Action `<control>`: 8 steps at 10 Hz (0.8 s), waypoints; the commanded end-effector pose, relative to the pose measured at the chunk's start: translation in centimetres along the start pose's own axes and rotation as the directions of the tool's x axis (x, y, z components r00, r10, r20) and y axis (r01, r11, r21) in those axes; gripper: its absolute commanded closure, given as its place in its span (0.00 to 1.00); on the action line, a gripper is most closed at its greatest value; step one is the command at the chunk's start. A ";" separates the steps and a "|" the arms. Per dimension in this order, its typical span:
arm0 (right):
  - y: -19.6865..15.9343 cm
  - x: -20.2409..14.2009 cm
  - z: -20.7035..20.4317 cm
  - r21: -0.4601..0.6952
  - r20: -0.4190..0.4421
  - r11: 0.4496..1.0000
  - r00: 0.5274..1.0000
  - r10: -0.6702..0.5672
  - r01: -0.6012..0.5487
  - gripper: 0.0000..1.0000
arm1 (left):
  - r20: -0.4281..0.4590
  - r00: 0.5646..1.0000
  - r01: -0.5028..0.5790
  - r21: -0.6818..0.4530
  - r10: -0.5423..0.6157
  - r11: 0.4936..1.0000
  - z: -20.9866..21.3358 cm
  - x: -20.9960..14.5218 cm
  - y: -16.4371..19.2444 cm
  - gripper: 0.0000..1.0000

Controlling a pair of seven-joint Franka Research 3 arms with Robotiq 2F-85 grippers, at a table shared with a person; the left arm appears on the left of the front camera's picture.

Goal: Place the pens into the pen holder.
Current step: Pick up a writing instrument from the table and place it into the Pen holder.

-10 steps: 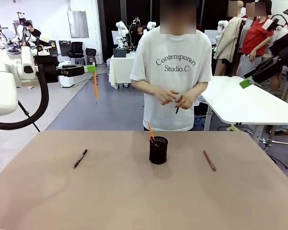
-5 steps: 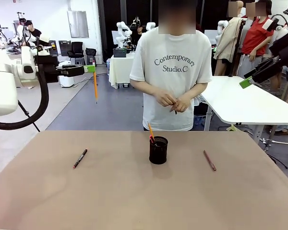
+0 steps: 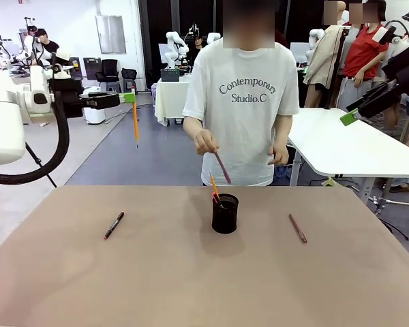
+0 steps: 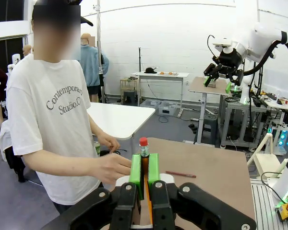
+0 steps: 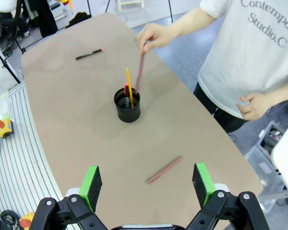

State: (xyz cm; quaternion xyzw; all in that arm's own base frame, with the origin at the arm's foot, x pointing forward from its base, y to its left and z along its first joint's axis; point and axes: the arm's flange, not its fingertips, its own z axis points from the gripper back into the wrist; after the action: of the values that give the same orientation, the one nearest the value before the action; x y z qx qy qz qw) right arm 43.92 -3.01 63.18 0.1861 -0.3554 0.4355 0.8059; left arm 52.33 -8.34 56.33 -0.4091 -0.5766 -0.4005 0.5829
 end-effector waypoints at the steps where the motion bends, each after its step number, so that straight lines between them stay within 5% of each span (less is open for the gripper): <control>1: 0.0 0.1 0.1 0.003 0.008 1.000 1.000 0.003 -0.003 0.00 | 0.005 1.000 0.002 -0.007 -0.002 1.000 0.1 0.1 -0.1 1.00; 8: 0.0 0.1 0.1 0.003 0.008 1.000 1.000 0.003 -0.003 0.00 | 0.005 1.000 0.002 -0.007 -0.002 1.000 0.1 0.1 -0.1 1.00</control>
State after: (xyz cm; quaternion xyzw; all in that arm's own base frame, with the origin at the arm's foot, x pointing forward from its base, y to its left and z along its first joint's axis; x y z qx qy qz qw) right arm 43.92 -3.01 63.18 0.1861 -0.3554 0.4355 0.8059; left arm 52.33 -8.34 56.33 -0.4091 -0.5766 -0.4005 0.5829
